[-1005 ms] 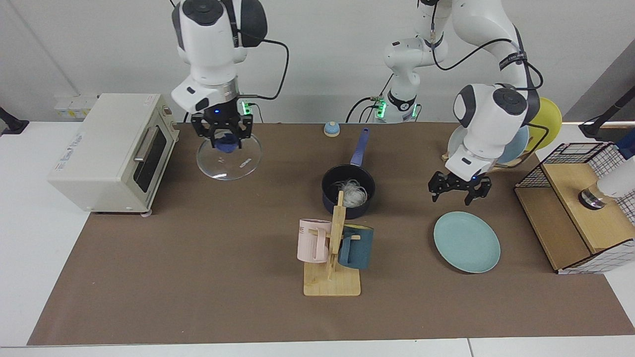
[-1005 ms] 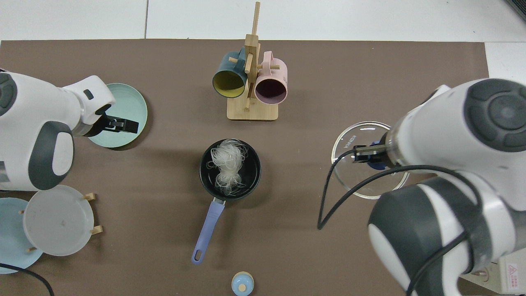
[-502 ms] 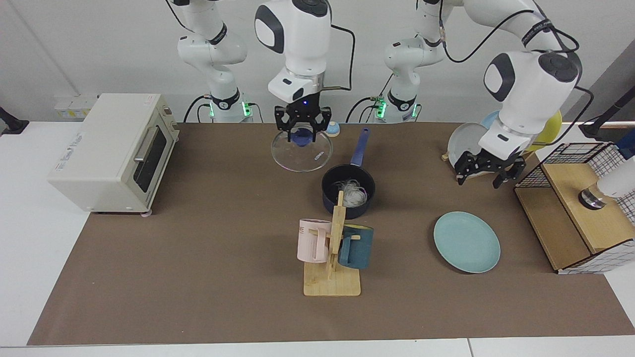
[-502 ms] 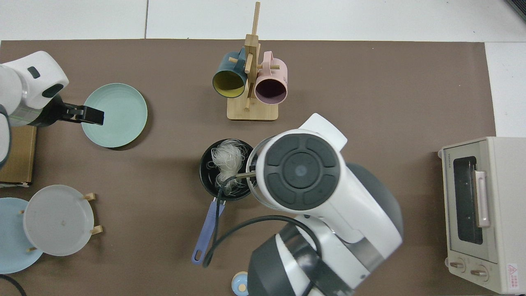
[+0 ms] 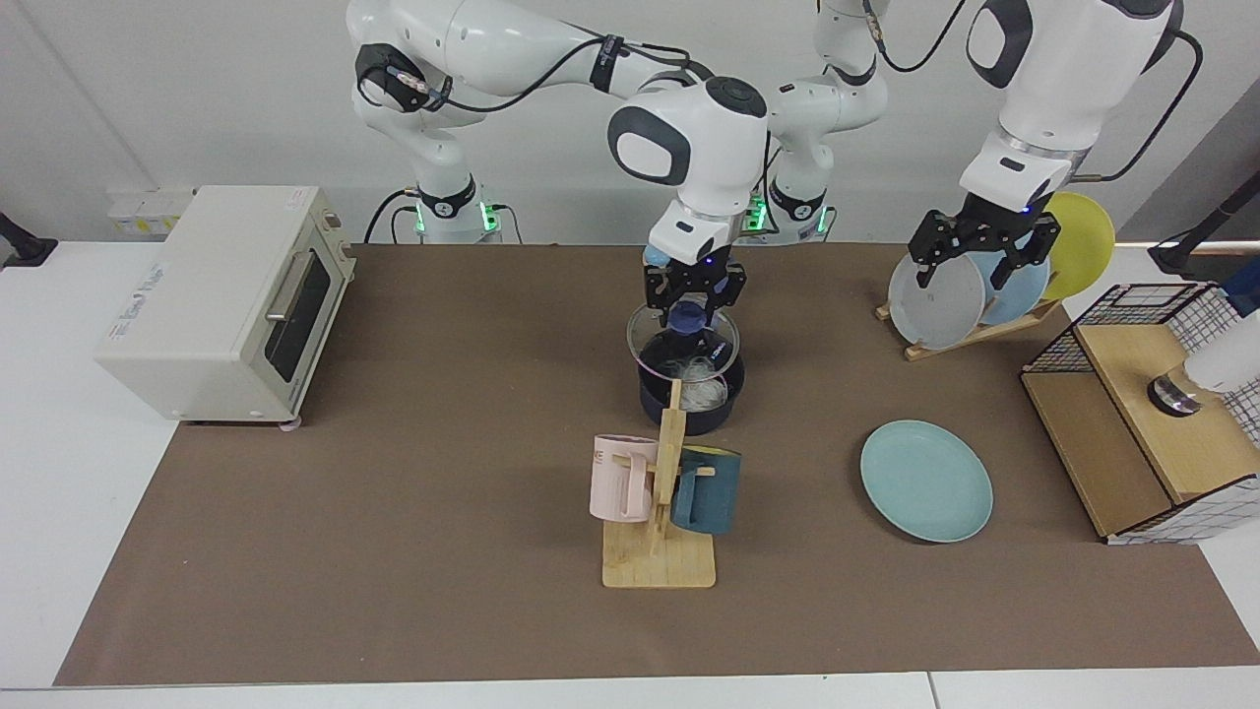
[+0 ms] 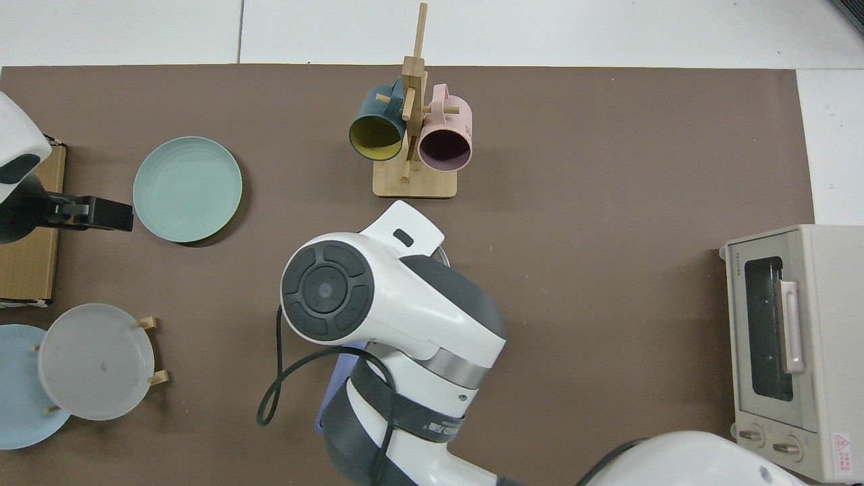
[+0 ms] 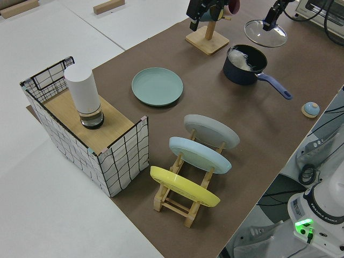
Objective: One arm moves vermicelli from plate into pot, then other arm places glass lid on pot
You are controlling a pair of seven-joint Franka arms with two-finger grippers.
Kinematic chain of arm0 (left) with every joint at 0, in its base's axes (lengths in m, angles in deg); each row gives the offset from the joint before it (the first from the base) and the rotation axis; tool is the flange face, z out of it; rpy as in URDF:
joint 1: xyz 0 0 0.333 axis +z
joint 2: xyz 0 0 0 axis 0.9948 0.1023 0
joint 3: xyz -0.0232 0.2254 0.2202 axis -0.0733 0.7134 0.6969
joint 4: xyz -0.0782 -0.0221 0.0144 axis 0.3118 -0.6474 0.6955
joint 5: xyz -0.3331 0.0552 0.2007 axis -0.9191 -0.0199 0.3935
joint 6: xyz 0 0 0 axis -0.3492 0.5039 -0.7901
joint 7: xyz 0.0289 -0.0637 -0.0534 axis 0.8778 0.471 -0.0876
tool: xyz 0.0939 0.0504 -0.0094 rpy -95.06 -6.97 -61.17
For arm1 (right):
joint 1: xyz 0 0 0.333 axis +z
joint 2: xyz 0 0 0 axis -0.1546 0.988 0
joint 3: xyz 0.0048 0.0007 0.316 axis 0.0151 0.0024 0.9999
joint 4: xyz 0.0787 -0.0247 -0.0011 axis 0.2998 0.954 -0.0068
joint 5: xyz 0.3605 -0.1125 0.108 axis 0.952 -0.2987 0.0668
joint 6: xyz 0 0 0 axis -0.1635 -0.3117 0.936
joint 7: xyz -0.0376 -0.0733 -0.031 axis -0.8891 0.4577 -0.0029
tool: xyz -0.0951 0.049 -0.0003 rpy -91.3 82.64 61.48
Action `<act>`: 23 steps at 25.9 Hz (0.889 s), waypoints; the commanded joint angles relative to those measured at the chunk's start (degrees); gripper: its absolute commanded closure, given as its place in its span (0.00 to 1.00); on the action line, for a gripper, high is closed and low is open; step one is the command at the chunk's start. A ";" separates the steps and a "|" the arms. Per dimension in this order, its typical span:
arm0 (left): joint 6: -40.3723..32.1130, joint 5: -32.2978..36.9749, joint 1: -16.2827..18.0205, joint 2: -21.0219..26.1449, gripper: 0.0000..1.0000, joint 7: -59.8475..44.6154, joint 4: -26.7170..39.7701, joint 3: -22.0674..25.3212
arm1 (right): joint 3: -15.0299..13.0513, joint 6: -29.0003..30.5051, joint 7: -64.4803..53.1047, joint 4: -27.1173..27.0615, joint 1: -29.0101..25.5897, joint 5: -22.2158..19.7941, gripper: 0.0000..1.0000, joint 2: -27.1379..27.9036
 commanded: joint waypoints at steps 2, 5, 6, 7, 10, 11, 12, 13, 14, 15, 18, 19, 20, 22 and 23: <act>-0.51 -1.16 -0.24 -0.31 0.00 -0.16 1.08 -0.30 | 2.49 0.79 1.58 -1.97 0.04 -4.32 1.00 5.06; -0.51 -1.25 -0.24 -0.22 0.00 -0.07 1.17 -0.39 | 2.57 2.71 1.58 0.76 -0.66 -4.59 1.00 5.15; -0.42 -1.25 -0.85 -0.22 0.00 0.02 1.26 0.22 | 2.57 4.29 1.49 1.72 -1.01 -4.59 1.00 5.15; -0.42 -1.25 -2.07 -0.22 0.00 -0.07 1.35 0.66 | 2.75 5.79 1.49 2.52 -1.19 -4.59 1.00 5.15; -0.07 -1.25 -8.48 -0.13 0.00 0.02 1.35 7.23 | 2.66 6.33 0.88 3.05 -1.28 -4.59 1.00 5.24; 0.19 -1.25 -11.81 -0.22 0.00 0.10 1.35 10.48 | 2.66 6.50 0.88 3.05 -1.28 -4.59 1.00 5.24; 0.46 -1.25 -14.88 -0.13 0.00 0.10 1.35 13.38 | 2.66 6.77 0.88 3.14 -1.28 -4.51 1.00 5.24; 0.72 -1.25 -17.61 -0.13 0.00 0.10 1.35 16.45 | 2.66 7.03 0.88 3.23 -1.28 -4.42 1.00 5.24; 0.81 -1.25 -18.95 -0.13 0.00 0.19 1.26 18.05 | 2.66 7.03 0.88 3.31 -1.37 -4.42 1.00 5.24; 0.99 -1.25 -19.57 -0.13 0.00 0.19 1.26 19.11 | 2.66 7.03 0.88 3.40 -1.37 -4.33 1.00 5.24; 1.51 -1.25 -19.49 -0.13 0.00 0.19 1.26 18.95 | 2.66 7.12 0.79 4.63 -1.98 -4.68 1.00 5.15; 1.52 -1.25 -19.49 -0.13 0.00 0.19 1.26 18.95 | 2.75 7.12 0.61 4.89 -2.07 -4.77 1.00 5.15; 1.43 -1.25 -19.66 -0.22 0.00 0.11 1.26 18.95 | 2.66 7.21 -0.26 4.90 -2.16 -5.03 1.00 5.06; 1.34 -1.25 -19.66 -0.22 0.00 0.10 1.26 18.77 | 2.75 7.21 -1.06 4.81 -2.16 -5.99 1.00 5.06; 1.34 -1.25 -19.75 -0.22 0.00 0.10 1.26 18.77 | 2.66 7.03 -1.06 4.81 -2.07 -6.61 1.00 5.06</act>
